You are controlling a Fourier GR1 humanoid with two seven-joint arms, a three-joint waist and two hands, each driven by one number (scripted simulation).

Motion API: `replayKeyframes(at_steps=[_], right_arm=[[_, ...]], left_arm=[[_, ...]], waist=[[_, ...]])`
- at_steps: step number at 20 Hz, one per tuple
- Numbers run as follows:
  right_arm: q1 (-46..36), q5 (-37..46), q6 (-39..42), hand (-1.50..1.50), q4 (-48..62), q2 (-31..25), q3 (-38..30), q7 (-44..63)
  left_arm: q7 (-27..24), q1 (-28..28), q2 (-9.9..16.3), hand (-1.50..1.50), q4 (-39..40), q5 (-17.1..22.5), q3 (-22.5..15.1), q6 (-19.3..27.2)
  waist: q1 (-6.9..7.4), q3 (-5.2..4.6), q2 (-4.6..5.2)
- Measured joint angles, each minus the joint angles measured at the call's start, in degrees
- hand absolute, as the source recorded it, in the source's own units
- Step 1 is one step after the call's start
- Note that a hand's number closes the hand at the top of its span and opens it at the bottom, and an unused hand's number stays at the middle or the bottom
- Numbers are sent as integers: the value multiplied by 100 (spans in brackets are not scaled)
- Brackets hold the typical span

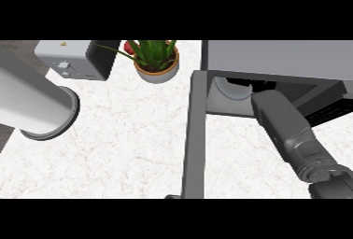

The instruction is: Pick up the milk, place it into the microwave and close the microwave

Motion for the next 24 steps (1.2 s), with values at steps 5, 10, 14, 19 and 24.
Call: replayKeyframes(at_steps=[5,10,14,19,24], right_arm=[[125,16,24,150,109,-208,-40,-31],[208,10,-28,150,228,-342,-90,56],[234,115,-22,-150,308,-430,-9,77],[223,309,-44,-150,421,-415,166,136],[152,356,-199,-150,371,-319,194,223]], left_arm=[[27,-150,-32,-150,65,-87,-79,82],[41,-223,-27,-150,140,-136,-129,88],[31,-295,-16,-150,222,-187,-167,85],[25,-434,21,-150,339,-265,-188,132],[-11,-572,33,-150,470,-377,-231,174]], waist=[[38,6,40],[99,10,69],[139,12,87],[174,13,98],[203,14,115]])
